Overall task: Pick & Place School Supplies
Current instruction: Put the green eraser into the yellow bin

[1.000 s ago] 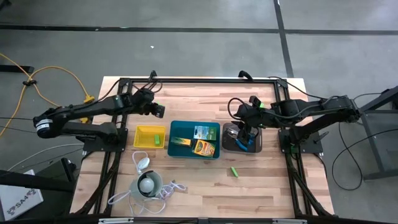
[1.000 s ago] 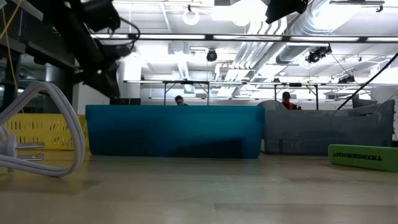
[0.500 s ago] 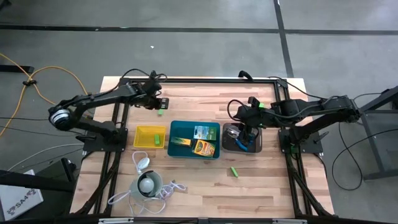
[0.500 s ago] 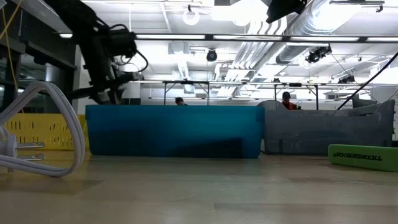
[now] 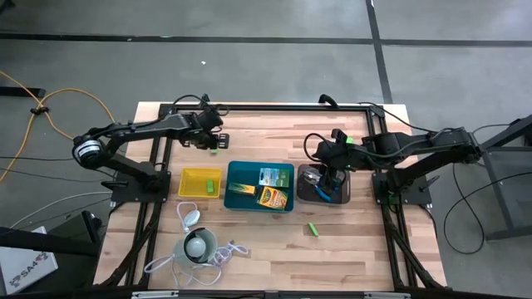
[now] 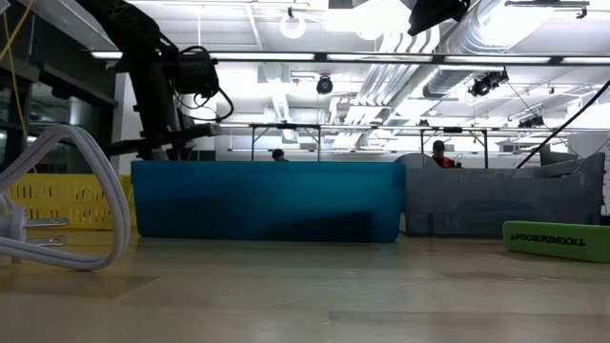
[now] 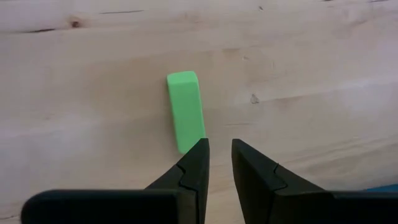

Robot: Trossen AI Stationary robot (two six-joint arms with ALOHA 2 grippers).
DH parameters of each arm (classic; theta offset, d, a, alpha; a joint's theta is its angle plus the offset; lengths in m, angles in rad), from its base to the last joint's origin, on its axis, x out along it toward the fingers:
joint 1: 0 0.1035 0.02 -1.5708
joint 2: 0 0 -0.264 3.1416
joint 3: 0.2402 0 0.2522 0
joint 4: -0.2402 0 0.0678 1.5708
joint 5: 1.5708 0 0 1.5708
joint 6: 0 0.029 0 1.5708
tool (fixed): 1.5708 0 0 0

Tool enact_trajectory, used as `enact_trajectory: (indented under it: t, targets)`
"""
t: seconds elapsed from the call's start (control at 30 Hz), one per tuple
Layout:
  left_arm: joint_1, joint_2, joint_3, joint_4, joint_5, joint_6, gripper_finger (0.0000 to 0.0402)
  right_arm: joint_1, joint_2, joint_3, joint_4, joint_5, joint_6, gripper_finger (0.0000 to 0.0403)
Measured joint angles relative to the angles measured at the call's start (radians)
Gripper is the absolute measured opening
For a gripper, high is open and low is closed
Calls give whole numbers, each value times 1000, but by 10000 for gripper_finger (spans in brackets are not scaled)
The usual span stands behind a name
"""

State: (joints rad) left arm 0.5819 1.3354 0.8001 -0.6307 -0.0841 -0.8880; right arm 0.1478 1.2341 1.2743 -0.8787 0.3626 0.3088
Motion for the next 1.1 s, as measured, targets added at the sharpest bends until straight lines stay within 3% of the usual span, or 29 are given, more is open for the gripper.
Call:
enact_trajectory:
  t: [0.4, 0.8, 1.1]
  targets:
    - [0, 0, 0, -70, -49, -78, 70, 0, 0, 0, -2, -3, -22, 128]
    - [-5, 1, 0, -65, -50, -101, 136, 0, 0, 0, -3, -12, -26, 128]
    - [-10, 107, 0, -20, -52, -82, 138, 0, 0, 0, -5, -51, -26, 128]
